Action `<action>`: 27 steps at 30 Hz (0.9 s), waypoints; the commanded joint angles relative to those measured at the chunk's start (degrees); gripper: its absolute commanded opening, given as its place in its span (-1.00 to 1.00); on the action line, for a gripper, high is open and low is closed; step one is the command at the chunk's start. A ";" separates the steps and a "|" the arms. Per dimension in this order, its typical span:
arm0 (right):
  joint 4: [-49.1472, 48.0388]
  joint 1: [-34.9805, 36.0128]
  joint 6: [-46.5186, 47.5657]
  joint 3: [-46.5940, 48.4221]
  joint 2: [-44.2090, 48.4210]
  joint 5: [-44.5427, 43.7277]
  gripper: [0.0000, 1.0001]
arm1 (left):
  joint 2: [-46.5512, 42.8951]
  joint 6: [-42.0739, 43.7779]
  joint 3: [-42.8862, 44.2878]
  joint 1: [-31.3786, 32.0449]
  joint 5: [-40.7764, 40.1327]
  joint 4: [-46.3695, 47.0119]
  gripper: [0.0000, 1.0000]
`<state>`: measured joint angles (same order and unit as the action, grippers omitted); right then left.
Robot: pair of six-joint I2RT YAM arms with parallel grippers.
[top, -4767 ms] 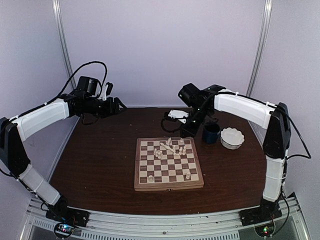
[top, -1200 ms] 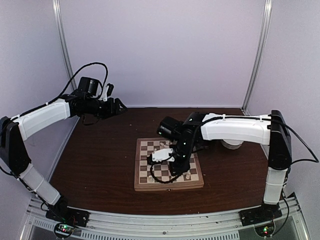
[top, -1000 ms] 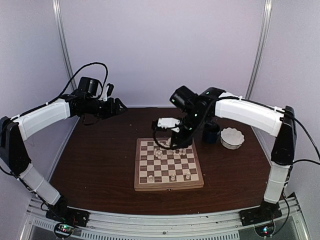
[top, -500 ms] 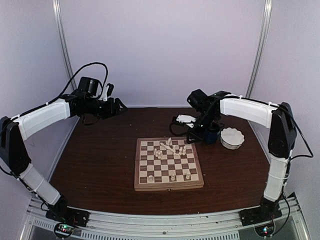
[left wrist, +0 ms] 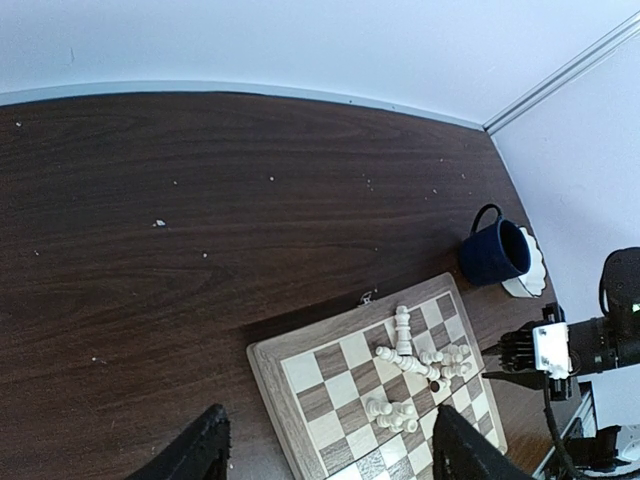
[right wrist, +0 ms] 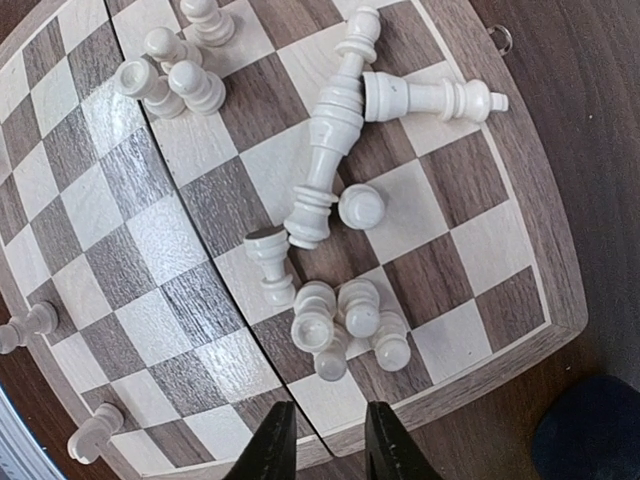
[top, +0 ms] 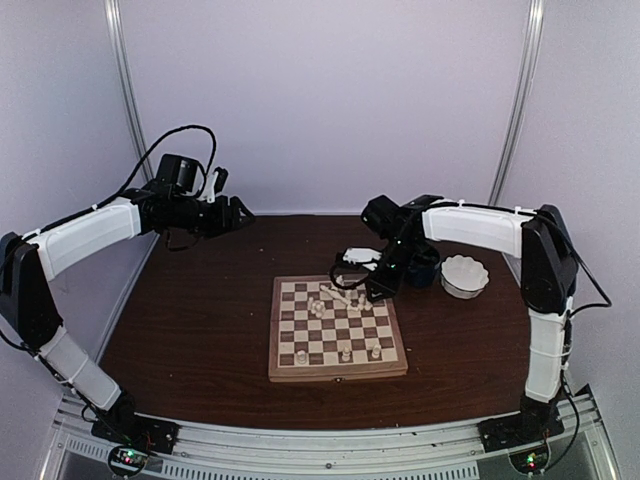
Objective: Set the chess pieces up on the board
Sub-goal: Pick up the pawn from the chessboard.
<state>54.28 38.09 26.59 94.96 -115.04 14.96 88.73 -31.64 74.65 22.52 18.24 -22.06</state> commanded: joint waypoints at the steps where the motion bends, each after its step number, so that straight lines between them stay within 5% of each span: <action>1: -0.11 0.50 0.46 0.16 -1.46 -0.33 -0.44 | 0.48 -0.20 0.84 -0.63 0.69 2.71 0.38; 18: 0.41 0.93 0.01 3.57 -5.04 -0.98 -0.47 | 0.47 -0.18 0.85 -0.61 0.72 2.66 0.38; 27: 0.94 1.06 -0.11 4.40 -5.59 -0.78 -0.70 | 0.47 -0.17 0.85 -0.61 0.71 2.68 0.38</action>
<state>54.46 38.65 26.68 97.69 -120.20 14.74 88.79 -31.64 74.65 22.52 18.26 -22.06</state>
